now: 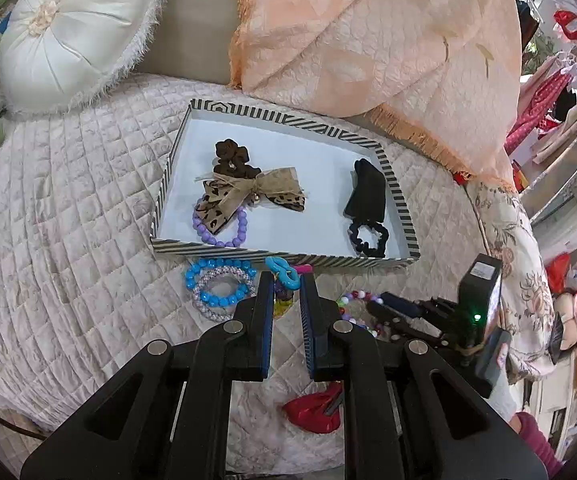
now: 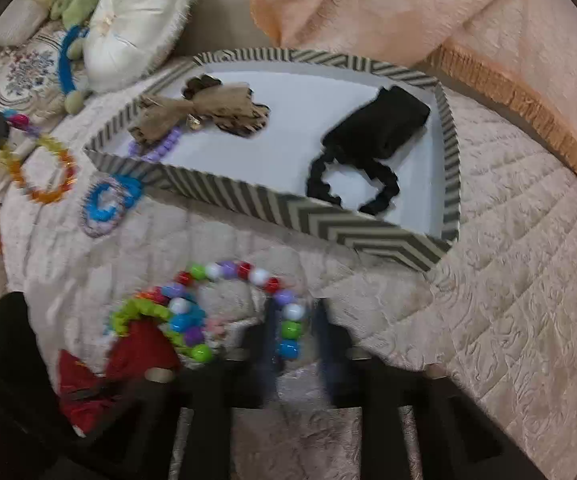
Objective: Organize jewelry
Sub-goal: 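Grasp the blue bead bracelet with the left tool while the right tool grasps the multicolour bead bracelet, then lower the held bracelets into the tray and open both tools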
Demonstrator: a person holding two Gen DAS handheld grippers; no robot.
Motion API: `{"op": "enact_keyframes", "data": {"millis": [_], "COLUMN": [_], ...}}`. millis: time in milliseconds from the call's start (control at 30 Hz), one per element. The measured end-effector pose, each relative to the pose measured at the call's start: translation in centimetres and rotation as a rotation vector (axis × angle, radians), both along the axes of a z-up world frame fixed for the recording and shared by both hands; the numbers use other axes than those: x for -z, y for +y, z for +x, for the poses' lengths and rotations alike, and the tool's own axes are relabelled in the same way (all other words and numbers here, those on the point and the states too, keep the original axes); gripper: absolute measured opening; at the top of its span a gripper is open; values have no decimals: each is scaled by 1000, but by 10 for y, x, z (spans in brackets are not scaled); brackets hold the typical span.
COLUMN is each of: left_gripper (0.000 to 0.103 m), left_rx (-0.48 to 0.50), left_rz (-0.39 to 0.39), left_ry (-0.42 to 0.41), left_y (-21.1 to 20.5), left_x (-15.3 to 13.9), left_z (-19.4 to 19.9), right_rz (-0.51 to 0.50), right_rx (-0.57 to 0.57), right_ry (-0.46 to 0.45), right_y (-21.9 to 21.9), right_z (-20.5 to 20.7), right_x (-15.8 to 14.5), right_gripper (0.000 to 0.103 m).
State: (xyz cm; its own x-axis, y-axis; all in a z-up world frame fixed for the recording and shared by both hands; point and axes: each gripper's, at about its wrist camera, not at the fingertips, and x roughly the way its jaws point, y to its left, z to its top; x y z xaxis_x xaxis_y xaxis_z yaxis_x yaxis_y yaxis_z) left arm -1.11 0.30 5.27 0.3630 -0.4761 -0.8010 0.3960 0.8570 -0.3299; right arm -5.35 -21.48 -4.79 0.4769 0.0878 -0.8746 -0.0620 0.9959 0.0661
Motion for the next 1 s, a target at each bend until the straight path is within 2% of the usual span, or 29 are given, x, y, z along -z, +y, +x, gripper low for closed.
{"op": "enact_keyframes", "data": {"millis": [200,467,1000], "left_gripper": [12,12,12], "left_rx": [-9,-14,2], "left_rz": [-1,6,75], "left_ry": [-7,-46,-74], "left_y": [-3,-16,-57], "left_x": [-3,-15,-5], "left_z": [3,12,35], "right_rz": [63,70,54], "right_rx": [-1,-1,-15], "right_ry": [-74,-188,-214], "right_y": [-7,-11,-26], "right_z": [-12,-12,30], "right_x": [-38,-95,-118], "right_gripper": [9,9,9]}}
